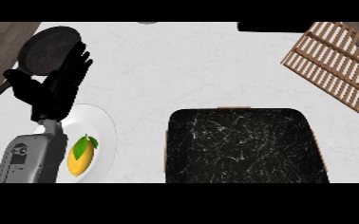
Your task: Pick the squash from the tray and place it in the tiered shelf
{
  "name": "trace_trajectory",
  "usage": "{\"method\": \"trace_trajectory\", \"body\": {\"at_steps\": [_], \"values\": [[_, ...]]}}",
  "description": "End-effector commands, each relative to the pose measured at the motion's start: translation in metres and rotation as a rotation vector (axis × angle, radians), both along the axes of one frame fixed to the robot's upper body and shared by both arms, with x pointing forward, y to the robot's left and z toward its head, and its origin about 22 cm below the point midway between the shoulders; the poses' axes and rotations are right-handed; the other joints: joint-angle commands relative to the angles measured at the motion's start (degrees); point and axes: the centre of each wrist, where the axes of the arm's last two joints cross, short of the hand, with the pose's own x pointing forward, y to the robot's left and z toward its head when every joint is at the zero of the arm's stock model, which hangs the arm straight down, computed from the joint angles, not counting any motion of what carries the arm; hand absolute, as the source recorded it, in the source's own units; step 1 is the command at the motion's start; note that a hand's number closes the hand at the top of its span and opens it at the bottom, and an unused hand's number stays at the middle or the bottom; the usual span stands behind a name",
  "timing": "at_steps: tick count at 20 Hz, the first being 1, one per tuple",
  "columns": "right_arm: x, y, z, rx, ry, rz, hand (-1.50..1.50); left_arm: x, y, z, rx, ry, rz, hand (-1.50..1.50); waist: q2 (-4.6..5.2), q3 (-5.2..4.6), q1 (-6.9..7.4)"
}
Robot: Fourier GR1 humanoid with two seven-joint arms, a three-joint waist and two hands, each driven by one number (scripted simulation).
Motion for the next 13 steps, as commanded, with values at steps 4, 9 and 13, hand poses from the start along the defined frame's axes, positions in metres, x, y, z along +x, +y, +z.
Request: {"method": "trace_trajectory", "body": {"at_steps": [4,9,13], "values": [[-0.024,-0.01,0.009,0.093,-0.047,0.186,-1.5,-0.004,0.005,-0.003,-0.009,0.004,0.022,0.0,-0.39,0.35,-1.51],[-0.021,-0.007,0.019,0.026,-0.093,0.246,-1.5,0.001,0.01,0.004,-0.012,-0.011,0.043,0.0,-0.35,0.41,-2.4],[-0.019,-0.005,0.014,-0.003,-0.11,0.271,-1.5,-0.005,0.006,-0.006,-0.017,0.007,0.038,0.0,-0.48,0.55,-2.91]]}}
